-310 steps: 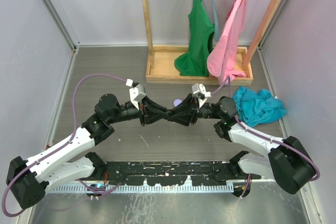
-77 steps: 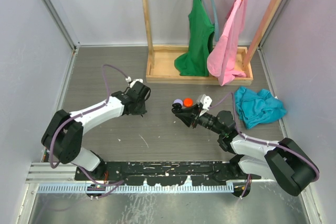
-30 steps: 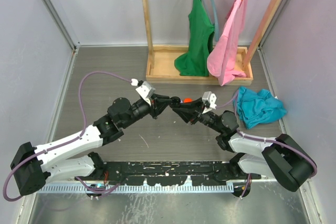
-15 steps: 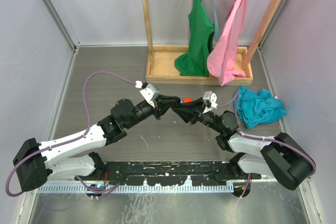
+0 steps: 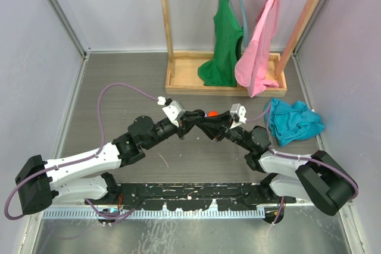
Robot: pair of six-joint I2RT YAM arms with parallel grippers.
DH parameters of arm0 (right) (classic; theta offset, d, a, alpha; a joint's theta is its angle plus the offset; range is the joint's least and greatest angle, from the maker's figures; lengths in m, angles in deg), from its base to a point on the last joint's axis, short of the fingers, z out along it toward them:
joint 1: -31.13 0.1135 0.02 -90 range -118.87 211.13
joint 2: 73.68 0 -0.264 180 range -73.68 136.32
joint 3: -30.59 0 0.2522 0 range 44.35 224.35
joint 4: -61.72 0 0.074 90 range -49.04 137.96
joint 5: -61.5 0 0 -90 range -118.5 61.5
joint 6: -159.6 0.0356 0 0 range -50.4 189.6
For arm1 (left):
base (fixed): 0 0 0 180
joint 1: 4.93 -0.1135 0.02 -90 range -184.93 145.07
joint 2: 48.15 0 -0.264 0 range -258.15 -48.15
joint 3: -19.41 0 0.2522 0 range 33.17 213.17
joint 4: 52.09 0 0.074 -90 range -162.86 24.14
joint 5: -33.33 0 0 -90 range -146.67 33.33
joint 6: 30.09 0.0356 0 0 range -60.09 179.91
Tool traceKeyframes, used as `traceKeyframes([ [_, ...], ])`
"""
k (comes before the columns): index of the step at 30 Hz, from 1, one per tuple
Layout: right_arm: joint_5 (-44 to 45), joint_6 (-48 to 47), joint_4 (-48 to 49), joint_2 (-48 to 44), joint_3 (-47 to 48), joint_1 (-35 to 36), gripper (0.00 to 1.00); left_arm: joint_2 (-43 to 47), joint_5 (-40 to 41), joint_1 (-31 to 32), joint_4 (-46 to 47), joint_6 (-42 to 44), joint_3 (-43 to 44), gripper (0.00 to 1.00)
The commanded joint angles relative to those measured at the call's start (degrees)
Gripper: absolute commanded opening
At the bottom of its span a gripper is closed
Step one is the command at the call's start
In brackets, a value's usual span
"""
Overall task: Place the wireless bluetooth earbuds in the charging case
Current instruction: Place the earbud in the charging case.
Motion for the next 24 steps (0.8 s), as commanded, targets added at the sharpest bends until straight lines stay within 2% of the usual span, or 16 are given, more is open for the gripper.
traceKeyframes([
  [1, -0.1, -1.5, 4.3, -0.8, 0.6, 0.3, 0.01, -0.2, 3.0, 1.1, 4.9, 2.9, 1.2, 0.07],
  [24, -0.3, -2.7, 4.1, -1.3, 0.1, 0.7, 0.01, -0.7, 5.5, 1.7, 5.8, 4.5, 0.8, 0.06],
])
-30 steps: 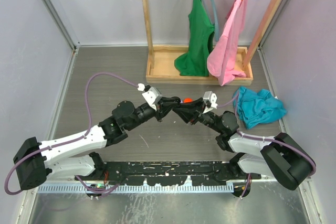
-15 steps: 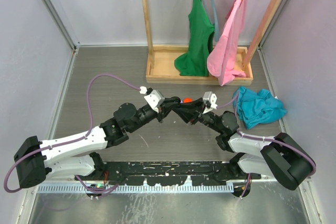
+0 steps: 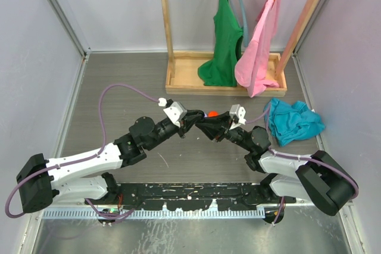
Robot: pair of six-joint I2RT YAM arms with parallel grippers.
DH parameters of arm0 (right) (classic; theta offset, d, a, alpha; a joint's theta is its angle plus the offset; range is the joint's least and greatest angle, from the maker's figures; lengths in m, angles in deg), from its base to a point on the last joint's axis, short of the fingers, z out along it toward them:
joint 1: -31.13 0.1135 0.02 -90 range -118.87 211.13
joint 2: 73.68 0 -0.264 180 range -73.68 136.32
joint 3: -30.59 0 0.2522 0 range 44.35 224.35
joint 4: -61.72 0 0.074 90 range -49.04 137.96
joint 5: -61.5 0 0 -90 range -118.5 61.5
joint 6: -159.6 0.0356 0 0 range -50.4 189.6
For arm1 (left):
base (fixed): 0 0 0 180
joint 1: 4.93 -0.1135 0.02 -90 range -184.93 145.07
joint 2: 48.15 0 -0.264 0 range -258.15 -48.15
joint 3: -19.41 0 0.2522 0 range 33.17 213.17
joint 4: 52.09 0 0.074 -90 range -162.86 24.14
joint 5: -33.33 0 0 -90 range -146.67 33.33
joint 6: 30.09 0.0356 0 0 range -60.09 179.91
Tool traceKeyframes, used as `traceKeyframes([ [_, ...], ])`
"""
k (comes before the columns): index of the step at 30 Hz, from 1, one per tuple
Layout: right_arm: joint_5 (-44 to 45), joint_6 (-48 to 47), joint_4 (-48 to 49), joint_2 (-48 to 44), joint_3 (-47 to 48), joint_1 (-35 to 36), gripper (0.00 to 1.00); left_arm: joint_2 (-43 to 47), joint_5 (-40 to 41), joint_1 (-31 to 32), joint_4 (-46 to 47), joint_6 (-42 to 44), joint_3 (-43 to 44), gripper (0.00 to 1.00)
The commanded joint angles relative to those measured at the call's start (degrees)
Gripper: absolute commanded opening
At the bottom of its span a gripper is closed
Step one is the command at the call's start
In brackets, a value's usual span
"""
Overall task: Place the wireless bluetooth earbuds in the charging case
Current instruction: Place the earbud in the charging case.
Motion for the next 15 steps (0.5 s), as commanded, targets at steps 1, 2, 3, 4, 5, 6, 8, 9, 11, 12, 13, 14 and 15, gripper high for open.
traceKeyframes([
  [1, -0.1, -1.4, 4.1, -1.3, 0.1, 0.3, 0.01, 0.0, 1.5, 0.4, 4.0, 0.8, 0.7, 0.06],
  [2, -0.1, -1.4, 4.1, -1.3, 0.1, 0.3, 0.01, 0.0, 1.5, 0.5, 3.8, 0.9, 0.7, 0.06],
  [3, 0.0, -1.5, 4.1, -1.3, 0.1, 0.3, 0.01, 0.0, 1.5, 0.5, 3.5, 1.0, 0.7, 0.06],
  [4, 0.0, -1.5, 4.1, -1.2, 0.2, 0.3, 0.01, -0.1, 1.6, 0.6, 3.2, 1.2, 0.7, 0.06],
  [5, 0.0, -1.5, 4.1, -1.2, 0.1, 0.3, 0.01, -0.1, 1.8, 0.7, 2.8, 1.4, 0.7, 0.06],
  [6, 0.0, -1.5, 4.1, -1.2, 0.3, 0.3, 0.01, -0.1, 1.9, 0.8, 2.5, 1.7, 0.7, 0.06],
  [8, 0.0, -1.5, 4.1, -1.2, 0.3, 0.3, 0.01, -0.1, 2.0, 1.0, 2.1, 1.9, 0.7, 0.06],
  [9, 0.0, -1.6, 4.1, -1.1, 0.2, 0.3, 0.01, -0.1, 2.0, 1.2, 1.9, 2.0, 0.6, 0.06],
  [11, 0.1, -1.7, 4.1, -1.2, 0.1, 0.3, 0.01, 0.0, 2.2, 1.4, 1.4, 2.4, 0.4, 0.06],
  [12, 0.2, -1.7, 4.1, -1.3, 0.1, 0.3, 0.01, 0.0, 2.4, 1.5, 1.1, 2.5, 0.3, 0.06],
  [13, 0.2, -1.8, 4.1, -1.3, 0.1, 0.3, 0.01, -0.1, 2.6, 1.7, 0.8, 2.7, 0.3, 0.06],
  [14, 0.3, -1.9, 4.1, -1.4, 0.1, 0.3, 0.01, 0.0, 2.7, 1.8, 0.6, 2.8, 0.4, 0.06],
  [15, 0.4, -2.0, 4.1, -1.4, 0.1, 0.3, 0.01, 0.1, 2.8, 1.9, 0.3, 3.0, 0.4, 0.06],
])
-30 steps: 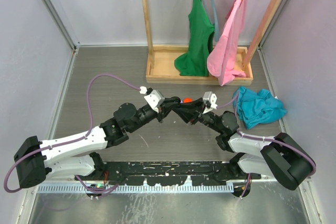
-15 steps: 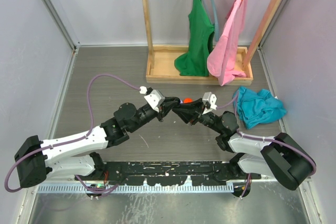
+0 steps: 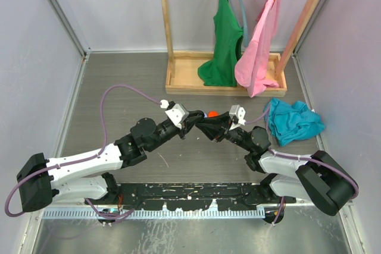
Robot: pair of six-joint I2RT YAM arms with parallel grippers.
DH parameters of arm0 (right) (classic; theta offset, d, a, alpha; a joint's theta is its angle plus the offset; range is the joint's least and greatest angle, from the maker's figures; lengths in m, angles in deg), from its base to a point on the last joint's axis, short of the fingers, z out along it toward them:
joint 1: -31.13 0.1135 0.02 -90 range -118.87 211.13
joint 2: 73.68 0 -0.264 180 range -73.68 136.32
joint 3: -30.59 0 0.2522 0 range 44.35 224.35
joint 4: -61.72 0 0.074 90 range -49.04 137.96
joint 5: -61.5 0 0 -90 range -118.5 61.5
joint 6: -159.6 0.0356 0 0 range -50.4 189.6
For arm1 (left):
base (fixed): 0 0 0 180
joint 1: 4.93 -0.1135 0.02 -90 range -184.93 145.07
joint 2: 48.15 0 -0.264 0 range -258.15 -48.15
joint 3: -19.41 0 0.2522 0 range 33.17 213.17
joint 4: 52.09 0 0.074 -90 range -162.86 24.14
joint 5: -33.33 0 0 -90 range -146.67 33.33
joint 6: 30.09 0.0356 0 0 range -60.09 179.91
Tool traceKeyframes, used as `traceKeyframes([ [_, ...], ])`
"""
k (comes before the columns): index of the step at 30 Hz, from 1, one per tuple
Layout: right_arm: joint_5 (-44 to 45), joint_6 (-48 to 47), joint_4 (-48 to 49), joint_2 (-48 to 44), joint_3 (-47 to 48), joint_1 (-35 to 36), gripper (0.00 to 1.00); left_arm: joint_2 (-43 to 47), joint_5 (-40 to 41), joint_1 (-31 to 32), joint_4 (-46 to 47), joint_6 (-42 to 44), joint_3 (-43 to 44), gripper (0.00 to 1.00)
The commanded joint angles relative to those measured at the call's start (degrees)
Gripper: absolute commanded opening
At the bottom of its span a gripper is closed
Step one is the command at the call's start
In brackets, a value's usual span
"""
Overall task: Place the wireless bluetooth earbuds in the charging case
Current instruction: Place the earbud in the charging case.
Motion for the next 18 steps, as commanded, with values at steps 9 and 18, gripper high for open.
traceKeyframes([
  [9, 1.1, -1.3, 4.1, -1.5, 0.3, 0.3, 0.01, 0.4, 3.0, 2.0, 0.7, 2.4, 0.4, 0.08],
  [18, 1.6, -1.7, 3.6, -1.7, 0.3, 0.3, 0.01, 0.5, 4.3, 3.3, -0.3, 2.1, 0.8, 0.16],
])
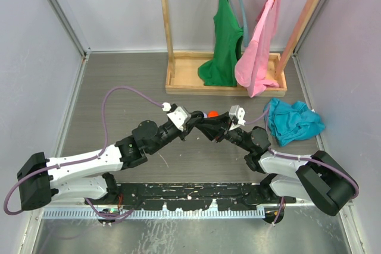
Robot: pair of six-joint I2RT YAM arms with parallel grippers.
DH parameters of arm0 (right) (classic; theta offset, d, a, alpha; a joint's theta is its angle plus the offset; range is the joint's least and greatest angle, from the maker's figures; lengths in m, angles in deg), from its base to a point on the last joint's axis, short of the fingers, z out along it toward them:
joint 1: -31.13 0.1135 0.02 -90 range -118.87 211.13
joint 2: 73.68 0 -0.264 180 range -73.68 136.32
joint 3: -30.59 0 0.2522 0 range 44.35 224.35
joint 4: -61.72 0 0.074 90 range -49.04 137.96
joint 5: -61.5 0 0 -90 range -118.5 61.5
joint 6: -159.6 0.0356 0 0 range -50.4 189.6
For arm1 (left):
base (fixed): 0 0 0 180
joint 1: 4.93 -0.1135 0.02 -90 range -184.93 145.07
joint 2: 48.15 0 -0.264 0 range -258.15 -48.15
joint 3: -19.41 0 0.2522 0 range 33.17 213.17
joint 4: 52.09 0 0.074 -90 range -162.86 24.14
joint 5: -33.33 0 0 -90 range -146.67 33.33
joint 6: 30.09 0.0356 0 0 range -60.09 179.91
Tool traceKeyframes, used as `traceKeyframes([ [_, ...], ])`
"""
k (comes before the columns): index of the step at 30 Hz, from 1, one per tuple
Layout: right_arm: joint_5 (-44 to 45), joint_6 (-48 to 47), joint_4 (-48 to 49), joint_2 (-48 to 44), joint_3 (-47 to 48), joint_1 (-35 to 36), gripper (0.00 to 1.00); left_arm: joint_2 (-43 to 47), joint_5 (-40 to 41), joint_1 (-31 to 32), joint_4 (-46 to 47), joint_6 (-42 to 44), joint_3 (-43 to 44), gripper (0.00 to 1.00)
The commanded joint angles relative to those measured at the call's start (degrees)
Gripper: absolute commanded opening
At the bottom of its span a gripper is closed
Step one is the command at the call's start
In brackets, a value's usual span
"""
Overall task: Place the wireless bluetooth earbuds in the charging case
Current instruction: Place the earbud in the charging case.
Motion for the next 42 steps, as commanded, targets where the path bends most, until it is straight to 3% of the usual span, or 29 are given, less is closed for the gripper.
traceKeyframes([
  [1, 1.7, -1.8, 3.5, -1.5, 0.3, 0.1, 0.01, 0.6, 0.6, 1.1, 0.3, -0.2, 0.8, 0.18],
  [9, 1.6, -2.0, 3.4, -0.9, 0.6, 0.1, 0.01, 0.4, 3.1, 2.3, -2.1, -1.7, 0.8, 0.26],
  [14, 1.8, -2.3, 3.4, -0.7, 0.5, 0.1, 0.01, 0.9, 3.3, 2.6, -3.3, -3.6, 1.3, 0.38],
  [22, 2.1, -3.2, 3.1, -0.1, 0.1, 0.2, 0.01, 5.7, 2.8, 2.6, -16.9, -11.4, 8.7, 0.55],
  [34, 0.9, -3.4, 3.2, -0.4, -0.1, 0.2, 0.01, 4.9, 11.4, 1.2, -31.6, -11.9, 15.7, 0.61],
  [42, -0.1, -3.2, 3.2, -0.5, -0.2, 0.2, 0.01, 2.1, 7.9, -4.1, -34.6, -13.5, 17.3, 0.62],
])
